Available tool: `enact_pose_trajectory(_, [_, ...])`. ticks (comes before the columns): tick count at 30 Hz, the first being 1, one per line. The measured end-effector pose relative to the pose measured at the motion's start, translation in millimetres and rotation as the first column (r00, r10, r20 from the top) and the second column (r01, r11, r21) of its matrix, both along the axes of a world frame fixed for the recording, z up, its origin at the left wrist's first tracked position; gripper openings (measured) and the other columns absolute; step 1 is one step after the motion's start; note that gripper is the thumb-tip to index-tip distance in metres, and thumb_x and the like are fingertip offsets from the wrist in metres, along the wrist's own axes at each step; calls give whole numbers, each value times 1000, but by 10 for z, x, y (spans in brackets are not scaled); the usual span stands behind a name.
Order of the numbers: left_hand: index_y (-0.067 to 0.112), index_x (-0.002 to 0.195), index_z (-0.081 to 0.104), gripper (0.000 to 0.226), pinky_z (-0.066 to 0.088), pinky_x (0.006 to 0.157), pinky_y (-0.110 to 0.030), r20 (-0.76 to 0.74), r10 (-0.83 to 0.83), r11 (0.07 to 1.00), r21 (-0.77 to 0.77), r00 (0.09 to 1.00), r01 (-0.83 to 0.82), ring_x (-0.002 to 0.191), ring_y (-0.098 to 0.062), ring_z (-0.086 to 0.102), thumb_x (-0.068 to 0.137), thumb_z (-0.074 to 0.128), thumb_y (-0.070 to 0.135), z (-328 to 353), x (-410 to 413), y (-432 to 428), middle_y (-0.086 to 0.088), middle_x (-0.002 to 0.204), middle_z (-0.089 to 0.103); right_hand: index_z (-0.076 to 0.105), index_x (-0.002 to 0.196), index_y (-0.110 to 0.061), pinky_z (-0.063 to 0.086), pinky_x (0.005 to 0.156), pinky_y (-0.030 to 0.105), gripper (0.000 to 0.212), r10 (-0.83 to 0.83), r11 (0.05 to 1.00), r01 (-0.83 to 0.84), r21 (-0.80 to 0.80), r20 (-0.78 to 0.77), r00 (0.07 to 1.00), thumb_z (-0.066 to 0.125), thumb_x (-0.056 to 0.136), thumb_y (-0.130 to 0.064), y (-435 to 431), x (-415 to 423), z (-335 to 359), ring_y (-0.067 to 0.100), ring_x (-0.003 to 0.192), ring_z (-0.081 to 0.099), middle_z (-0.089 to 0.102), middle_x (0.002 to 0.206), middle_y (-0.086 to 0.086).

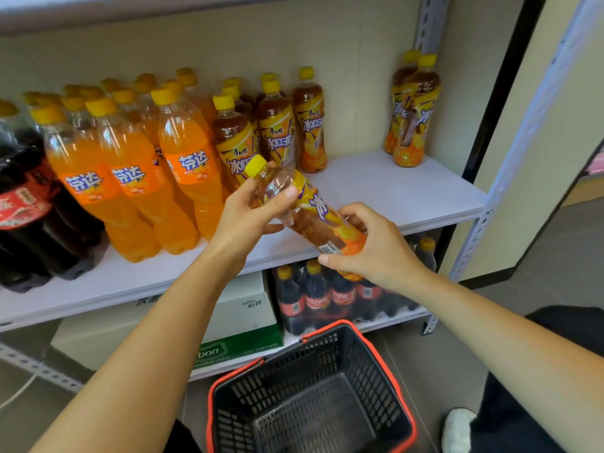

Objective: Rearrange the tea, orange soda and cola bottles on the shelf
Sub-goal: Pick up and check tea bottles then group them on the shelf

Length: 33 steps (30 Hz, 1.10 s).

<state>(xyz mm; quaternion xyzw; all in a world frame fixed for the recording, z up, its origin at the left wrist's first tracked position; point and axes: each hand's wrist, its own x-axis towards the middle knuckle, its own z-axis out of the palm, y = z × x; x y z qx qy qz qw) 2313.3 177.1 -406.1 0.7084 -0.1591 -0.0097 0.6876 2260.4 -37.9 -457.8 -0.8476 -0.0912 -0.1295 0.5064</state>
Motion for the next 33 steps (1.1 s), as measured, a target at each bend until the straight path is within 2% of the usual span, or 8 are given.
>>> enact_pose_trajectory(5, [15,133,63,71,62,76,-42,62,1,997,-81,998,4,102,-24,74,70,85,38,-23,-42,21,-3,115,76,55,129,-27,50,86,26,75,25,985,-26,-168,-8,1000,93,67,-46,23,10,7,9,104,61,58,118,-7])
enact_pose_trajectory(8, [14,136,61,67,61,78,-41,83,-76,990,-111,994,85,111,-26,70,74,82,28,-48,-57,34,-4,122,73,56,133,-27,54,96,34,62,212,977,-212,17,-154,965,86,79,-32,-21,33,56,13,114,63,66,123,-5])
enact_pose_trajectory(11, [20,132,63,56,59,85,-44,74,-148,977,-143,986,157,115,-26,68,78,78,26,-45,-68,21,-3,126,70,65,121,-23,57,86,26,47,318,934,-285,214,-143,937,82,78,-18,-45,46,68,11,103,71,76,113,-1])
enact_pose_trajectory(14, [15,138,58,62,57,96,-45,71,-172,974,-136,982,181,121,-25,65,80,77,26,-11,-60,1,-3,128,70,67,115,-25,57,81,23,54,226,960,-210,187,-69,972,90,67,-30,-36,41,47,8,97,73,77,107,-6])
enact_pose_trajectory(18, [8,134,62,61,59,85,-36,101,-94,991,-80,990,103,113,-21,70,78,82,18,-3,-65,-23,-5,122,74,62,116,-29,59,89,45,65,174,984,-170,60,-56,983,91,61,-46,-12,25,-24,14,98,72,76,107,-4])
enact_pose_trajectory(25, [4,128,61,63,47,108,-59,189,-203,975,-56,961,217,126,-36,61,72,85,15,-59,-121,-78,-14,132,67,59,128,-31,58,93,36,65,236,955,-219,200,-70,969,85,71,-49,8,22,76,13,107,71,75,114,-4])
enact_pose_trajectory(30, [10,129,62,50,56,95,-34,239,-260,965,37,936,258,122,-21,65,82,81,9,20,-157,-68,-6,126,71,59,133,-29,58,95,36,69,264,949,-254,185,-34,964,90,71,-34,-54,3,87,15,107,72,75,116,-3])
enact_pose_trajectory(33, [12,117,69,37,57,82,-29,281,-222,974,105,934,200,99,-15,69,82,79,7,60,-173,-7,-2,105,74,58,136,-30,55,100,43,76,249,965,-245,92,-34,968,92,68,-38,-100,-28,65,13,108,72,75,117,-6])
